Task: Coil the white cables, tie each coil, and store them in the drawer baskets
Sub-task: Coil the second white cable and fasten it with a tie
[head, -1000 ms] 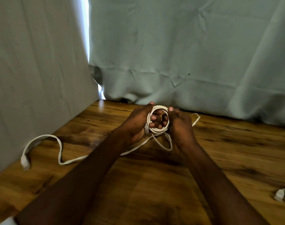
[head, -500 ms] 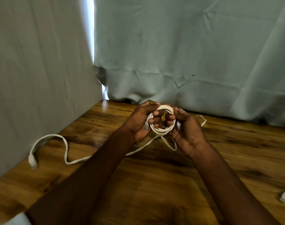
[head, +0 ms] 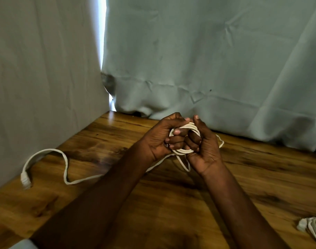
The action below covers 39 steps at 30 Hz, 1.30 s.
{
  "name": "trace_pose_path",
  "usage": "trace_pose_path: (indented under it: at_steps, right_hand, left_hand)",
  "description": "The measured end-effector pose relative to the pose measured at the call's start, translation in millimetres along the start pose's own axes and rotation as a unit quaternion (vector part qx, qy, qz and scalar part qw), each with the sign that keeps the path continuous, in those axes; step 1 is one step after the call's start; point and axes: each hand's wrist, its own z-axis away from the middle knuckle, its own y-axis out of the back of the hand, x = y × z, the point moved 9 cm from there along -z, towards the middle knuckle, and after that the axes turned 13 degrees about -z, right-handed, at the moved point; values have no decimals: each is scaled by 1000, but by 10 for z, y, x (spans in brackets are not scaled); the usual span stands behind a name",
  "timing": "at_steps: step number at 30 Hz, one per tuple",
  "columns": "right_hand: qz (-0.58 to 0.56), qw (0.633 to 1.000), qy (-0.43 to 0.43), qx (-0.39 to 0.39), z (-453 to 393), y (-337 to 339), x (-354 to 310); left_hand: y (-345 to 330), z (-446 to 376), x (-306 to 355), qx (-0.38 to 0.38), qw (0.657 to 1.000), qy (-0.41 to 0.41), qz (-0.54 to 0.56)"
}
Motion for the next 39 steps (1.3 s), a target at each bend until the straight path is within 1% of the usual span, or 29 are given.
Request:
trace_pose_path:
  at_steps: [4,7,10,12,14,16,21,24,26,29,31,32,33,34,35,37,39]
  right_hand:
    - [1,1000,-16,-1,-15,9,6]
    - [41,999,10,7,-15,46,-45]
    - [60,996,47,39,-40,144,-135]
    - [73,994,46,62,-56,212,-144]
    - [73,994,46,65,14,189,-168]
    - [78,992,71,70,119,122,-286]
    - [129,965,188,130,394,44,-639]
    - [180,945,225,157,630,-19,-923]
    - [233,924,249,171,836,-47,-1152]
    - [336,880,277,188,1247,-4,-1527]
    - [423,834,296,195,1532,30,-1780]
    - [480,794,311,206,1722,18,-1934]
    - [538,744,328,224,1900,21,-2089]
    - [583,692,349,244,2103,8,-2248]
    - [609,650,370,265,2305,31,-2410]
    - [620,592,399,324,2705,200,-2746]
    - [620,549,383,410,3092,562,-3088]
  left_hand:
    - [-20,13,-22,-25,1000,1,16]
    - [2,18,-37,-38,999,3,-15]
    - [-19,20,-44,-44,998,7,-35]
    - [-59,32,-64,-49,998,15,-42]
    - [-131,66,-67,-53,997,27,-52]
    - [-214,93,-48,-55,996,41,-60]
    - [-514,24,-68,-54,993,72,-71]
    - [-716,-95,-138,-34,994,52,-86]
    - [-899,-160,-217,-27,996,38,-82]
    - [-1298,-243,-378,-21,996,13,-84]
    - [-1523,-296,-501,9,996,-5,-91]
    - [-1671,-328,-593,14,996,-5,-86]
    - [-1821,-364,-688,11,997,-4,-77]
    - [-1986,-411,-794,2,998,-1,-63]
    - [-2146,-467,-899,-5,999,3,-47]
    - [-2393,-607,-1081,-11,1000,6,-20]
    - [-2554,-746,-1238,-8,1000,6,-16]
